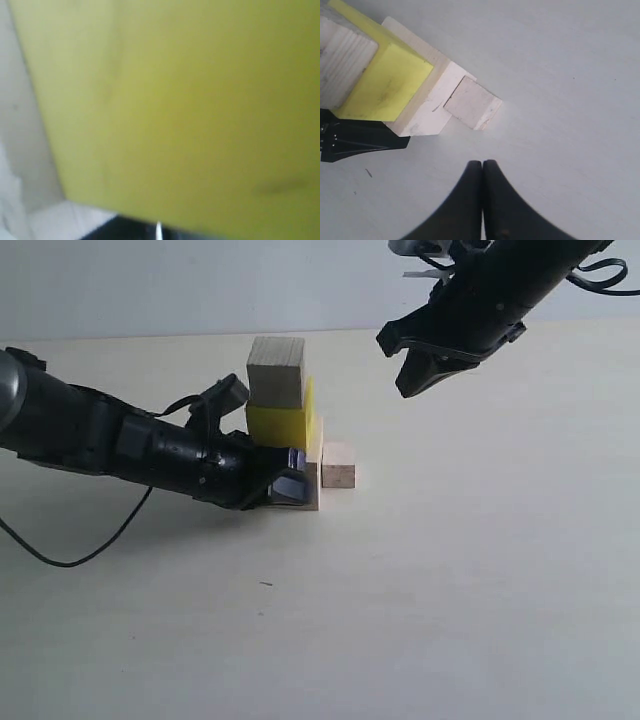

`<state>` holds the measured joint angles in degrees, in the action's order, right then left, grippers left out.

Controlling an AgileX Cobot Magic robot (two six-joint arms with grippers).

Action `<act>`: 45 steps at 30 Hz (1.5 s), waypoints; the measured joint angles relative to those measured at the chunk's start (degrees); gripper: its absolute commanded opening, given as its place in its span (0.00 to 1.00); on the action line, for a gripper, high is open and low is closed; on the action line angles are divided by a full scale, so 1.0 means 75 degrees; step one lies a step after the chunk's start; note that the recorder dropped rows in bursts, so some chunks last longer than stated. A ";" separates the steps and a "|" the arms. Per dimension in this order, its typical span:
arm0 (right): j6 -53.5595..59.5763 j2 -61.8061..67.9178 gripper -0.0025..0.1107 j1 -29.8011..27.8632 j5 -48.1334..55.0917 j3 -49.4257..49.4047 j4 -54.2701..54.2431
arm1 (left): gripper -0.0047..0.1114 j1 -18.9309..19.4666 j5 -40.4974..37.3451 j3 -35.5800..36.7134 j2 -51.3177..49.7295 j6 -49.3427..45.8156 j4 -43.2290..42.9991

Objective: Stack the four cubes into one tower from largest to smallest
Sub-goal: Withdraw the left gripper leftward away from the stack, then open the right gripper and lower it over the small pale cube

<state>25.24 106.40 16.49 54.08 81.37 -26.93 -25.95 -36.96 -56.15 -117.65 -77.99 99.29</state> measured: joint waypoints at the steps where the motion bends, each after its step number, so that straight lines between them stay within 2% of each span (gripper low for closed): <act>1: 0.0000 0.0000 0.02 0.0000 0.0000 0.0000 0.0000 | 0.04 0.0050 -0.0014 0.0000 0.0036 0.0000 0.0000; 6: -0.0258 0.0000 0.02 0.0000 0.0012 0.0000 0.0000 | 0.04 0.0298 -0.0172 0.0127 0.0485 0.0000 0.0000; 14: -0.0489 0.0217 0.02 0.0000 0.0133 -0.0108 0.0000 | 0.04 0.0862 -0.0281 0.1164 0.1375 -0.0411 0.0015; 21: -0.0530 0.0622 0.02 0.0000 0.0123 -0.0120 -0.0086 | 0.04 0.1034 -0.0334 0.1816 0.1756 -0.0700 0.0028; 27: -0.0084 0.0622 0.02 0.0000 0.0041 -0.0120 -0.0089 | 0.04 0.1311 -0.0348 0.1923 0.2149 -0.0761 0.0028; 38: 0.0305 0.0483 0.02 0.0000 -0.0441 -0.0120 0.1081 | 0.04 0.2784 -0.0566 0.1923 0.3578 0.0214 -0.0847; 42: 0.0522 0.0310 0.02 0.0000 -0.0526 -0.0120 0.1307 | 0.04 0.2837 -0.0853 0.1923 0.4045 0.0360 -0.1188; 44: 0.0921 0.0310 0.06 0.0000 -0.0403 -0.0120 0.1338 | 0.04 0.2837 -0.0939 0.1923 0.4402 0.0566 -0.1496; 45: 0.1043 0.0310 0.12 0.0000 -0.0377 -0.0120 0.1338 | 0.04 0.2837 -0.0907 0.1923 0.4556 0.0654 -0.1619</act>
<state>33.06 108.73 16.49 51.25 80.48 -16.89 -4.66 -43.76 -41.73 -83.48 -73.09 87.15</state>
